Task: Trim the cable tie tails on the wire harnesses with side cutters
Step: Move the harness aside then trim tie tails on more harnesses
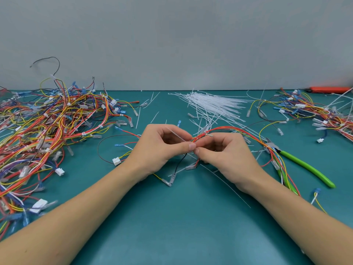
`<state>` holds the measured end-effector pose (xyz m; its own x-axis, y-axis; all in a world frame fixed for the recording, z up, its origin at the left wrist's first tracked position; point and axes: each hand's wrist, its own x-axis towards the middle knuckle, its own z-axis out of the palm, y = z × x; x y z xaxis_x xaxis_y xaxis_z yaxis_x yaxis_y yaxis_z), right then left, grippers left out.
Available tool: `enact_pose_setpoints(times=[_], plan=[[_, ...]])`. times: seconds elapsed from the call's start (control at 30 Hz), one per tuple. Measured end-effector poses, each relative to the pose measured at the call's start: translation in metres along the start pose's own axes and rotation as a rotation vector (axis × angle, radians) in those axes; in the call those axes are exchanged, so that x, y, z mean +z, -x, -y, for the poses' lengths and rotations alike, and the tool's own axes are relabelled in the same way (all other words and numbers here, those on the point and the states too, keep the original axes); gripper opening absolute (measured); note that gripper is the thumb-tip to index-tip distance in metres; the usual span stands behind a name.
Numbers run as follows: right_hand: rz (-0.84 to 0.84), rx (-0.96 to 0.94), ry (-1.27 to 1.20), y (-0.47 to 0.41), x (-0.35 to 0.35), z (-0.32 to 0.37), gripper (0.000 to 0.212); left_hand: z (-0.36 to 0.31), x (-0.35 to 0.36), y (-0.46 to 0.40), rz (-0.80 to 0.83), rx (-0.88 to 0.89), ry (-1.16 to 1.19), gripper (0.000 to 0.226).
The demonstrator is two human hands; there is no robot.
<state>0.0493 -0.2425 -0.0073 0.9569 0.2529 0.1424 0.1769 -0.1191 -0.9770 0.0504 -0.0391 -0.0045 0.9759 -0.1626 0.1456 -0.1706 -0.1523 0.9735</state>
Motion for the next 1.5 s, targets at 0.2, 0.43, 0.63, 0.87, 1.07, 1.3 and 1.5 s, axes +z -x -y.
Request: enact_pose_setpoints(times=[0.2,0.43,0.63,0.87,1.07,1.3,1.5], plan=[[0.015,-0.002,-0.029,-0.001,-0.003,-0.001,0.012,-0.001,0.0,-0.001,0.012,-0.029,0.015,0.005],[0.027,-0.132,0.071,0.002,0.0,-0.004,0.016,-0.003,0.007,0.001,0.004,-0.036,-0.047,0.004],[0.061,-0.185,0.127,0.002,0.002,-0.006,0.02,-0.005,0.007,0.0,0.03,-0.07,-0.085,0.008],[0.051,-0.165,0.102,-0.002,0.002,-0.008,0.023,0.001,0.011,0.0,-0.148,-0.061,-0.159,0.012],[-0.037,-0.172,0.097,-0.003,0.006,-0.009,0.014,0.0,0.008,-0.001,-0.074,-0.044,-0.164,0.023],[-0.03,-0.243,0.155,-0.004,0.004,-0.007,0.015,-0.001,0.005,-0.002,-0.022,-0.048,-0.161,0.01],[-0.042,-0.314,0.229,-0.001,0.005,-0.007,0.017,-0.003,0.0,-0.003,0.039,-0.036,-0.22,0.011]])
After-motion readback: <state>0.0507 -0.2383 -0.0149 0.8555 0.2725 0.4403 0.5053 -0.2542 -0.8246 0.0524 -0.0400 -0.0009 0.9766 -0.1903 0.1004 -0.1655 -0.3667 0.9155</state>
